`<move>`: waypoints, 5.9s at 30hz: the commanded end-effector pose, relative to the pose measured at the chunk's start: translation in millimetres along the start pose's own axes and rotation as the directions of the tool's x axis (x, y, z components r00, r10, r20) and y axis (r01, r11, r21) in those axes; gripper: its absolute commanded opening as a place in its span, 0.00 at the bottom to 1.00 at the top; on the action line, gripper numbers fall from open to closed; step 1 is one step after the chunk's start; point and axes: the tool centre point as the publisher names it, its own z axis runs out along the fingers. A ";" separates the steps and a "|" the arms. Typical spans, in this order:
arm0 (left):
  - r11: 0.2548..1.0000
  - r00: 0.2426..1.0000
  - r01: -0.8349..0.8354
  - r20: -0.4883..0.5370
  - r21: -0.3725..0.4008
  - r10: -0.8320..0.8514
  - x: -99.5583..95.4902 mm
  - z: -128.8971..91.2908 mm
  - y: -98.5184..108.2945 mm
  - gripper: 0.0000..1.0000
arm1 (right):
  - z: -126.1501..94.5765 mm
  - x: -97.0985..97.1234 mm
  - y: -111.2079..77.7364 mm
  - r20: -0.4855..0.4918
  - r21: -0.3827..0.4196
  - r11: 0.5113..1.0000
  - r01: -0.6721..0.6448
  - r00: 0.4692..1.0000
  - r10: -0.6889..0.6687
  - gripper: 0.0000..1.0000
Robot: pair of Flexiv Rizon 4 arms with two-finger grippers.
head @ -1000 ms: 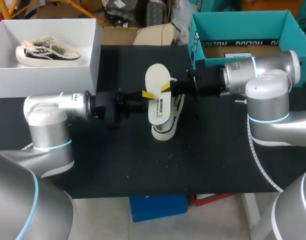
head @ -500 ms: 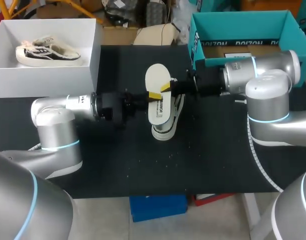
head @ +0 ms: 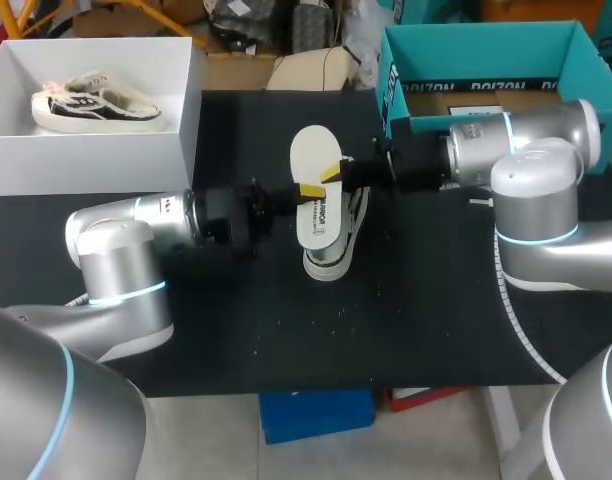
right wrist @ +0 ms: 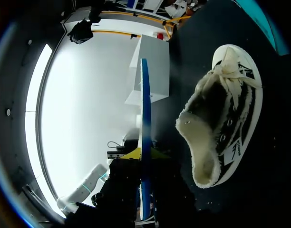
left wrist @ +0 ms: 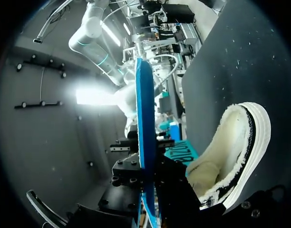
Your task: Take the shoe out of the shoebox, open the shoe tongue, remove and reinsert the insole, then place the shoe into the shoebox
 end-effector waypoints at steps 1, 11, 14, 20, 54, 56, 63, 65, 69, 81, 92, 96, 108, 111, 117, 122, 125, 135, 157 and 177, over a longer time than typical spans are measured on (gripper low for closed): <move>1.000 1.000 0.000 -0.001 -0.013 0.000 -0.9 -1.0 -1.3 0.00 | 1.1 -1.2 -1.6 0.000 0.000 1.000 0.000 1.000 0.000 0.10; 0.987 0.969 0.110 -0.236 0.117 -0.080 -2.2 -26.7 -36.0 0.00 | -19.9 -10.5 -5.9 0.070 -0.053 0.998 -0.015 0.997 0.019 1.00; 0.977 0.940 0.151 -0.328 0.152 -0.094 -4.9 -38.6 -50.0 0.00 | -27.8 -11.2 -7.6 0.105 -0.065 0.998 0.002 0.994 0.005 1.00; 0.972 0.898 0.166 -0.433 0.168 -0.078 -14.8 -56.6 -74.0 0.00 | -46.7 -14.1 -15.7 0.198 -0.085 0.992 0.089 0.978 -0.070 1.00; 0.947 0.802 0.196 -0.597 0.255 -0.005 -24.2 -63.0 -119.4 0.00 | -83.9 -24.2 -55.6 0.504 -0.023 0.932 0.361 0.810 -0.301 1.00; 0.944 0.794 0.203 -0.608 0.261 -0.003 -21.6 -60.9 -122.0 0.00 | -87.5 -27.1 -61.6 0.514 -0.017 0.934 0.356 0.805 -0.298 1.00; 0.928 0.755 0.260 -0.656 0.265 -0.024 -11.9 -55.4 -133.9 0.00 | -101.8 -26.5 -76.7 0.538 0.001 0.919 0.394 0.775 -0.333 1.00; 0.924 0.742 0.277 -0.670 0.263 -0.032 -8.0 -53.7 -138.2 0.00 | -107.2 -26.5 -80.3 0.545 0.006 0.913 0.407 0.765 -0.344 1.00; 0.914 0.722 0.319 -0.689 0.251 -0.063 0.0 -52.2 -144.7 0.00 | -116.2 -26.8 -86.5 0.554 0.001 0.910 0.414 0.757 -0.345 1.00; 0.808 0.656 0.461 -0.754 0.367 -0.033 11.7 -49.7 -149.3 0.00 | -118.4 -27.2 -88.0 0.562 0.001 0.911 0.413 0.753 -0.342 1.00; 0.771 0.600 0.506 -0.800 0.387 0.007 18.9 -42.4 -114.7 0.00 | -118.4 -27.2 -88.0 0.562 0.001 0.911 0.413 0.753 -0.342 1.00; 0.764 0.583 0.522 -0.812 0.379 0.005 25.2 -36.7 -106.6 0.00 | -118.4 -27.2 -88.0 0.562 0.001 0.911 0.413 0.753 -0.342 1.00; 0.773 0.527 0.541 -0.850 0.331 -0.005 41.4 -31.9 -91.1 0.00 | -118.4 -27.2 -88.0 0.562 0.001 0.911 0.413 0.753 -0.342 1.00; 0.779 0.529 0.534 -0.849 0.330 -0.003 41.5 -28.7 -86.9 0.00 | -118.4 -27.2 -88.0 0.562 0.001 0.911 0.413 0.753 -0.342 1.00; 0.805 0.537 0.508 -0.843 0.307 -0.018 50.4 -25.3 -72.9 0.00 | -118.4 -27.2 -88.0 0.562 0.001 0.911 0.413 0.753 -0.342 1.00; 0.810 0.550 0.503 -0.835 0.301 -0.031 61.1 -18.9 -64.8 0.00 | -118.4 -27.2 -88.0 0.562 0.001 0.911 0.413 0.753 -0.342 1.00; 0.814 0.556 0.500 -0.830 0.295 -0.040 66.6 -15.6 -59.6 0.00 | -118.4 -27.2 -88.0 0.562 0.001 0.911 0.413 0.753 -0.342 1.00; 0.838 0.534 0.472 -0.845 0.274 -0.025 76.8 -8.0 -32.2 0.00 | -118.4 -27.2 -88.0 0.562 0.001 0.911 0.413 0.753 -0.342 1.00; 0.843 0.568 0.469 -0.821 0.263 -0.059 82.0 6.9 -25.5 0.00 | -118.4 -27.2 -88.0 0.562 0.001 0.911 0.413 0.753 -0.342 1.00; 0.875 0.634 0.437 -0.761 0.208 -0.136 64.4 -1.5 -58.8 0.00 | -118.4 -27.2 -88.0 0.562 0.001 0.911 0.413 0.753 -0.342 1.00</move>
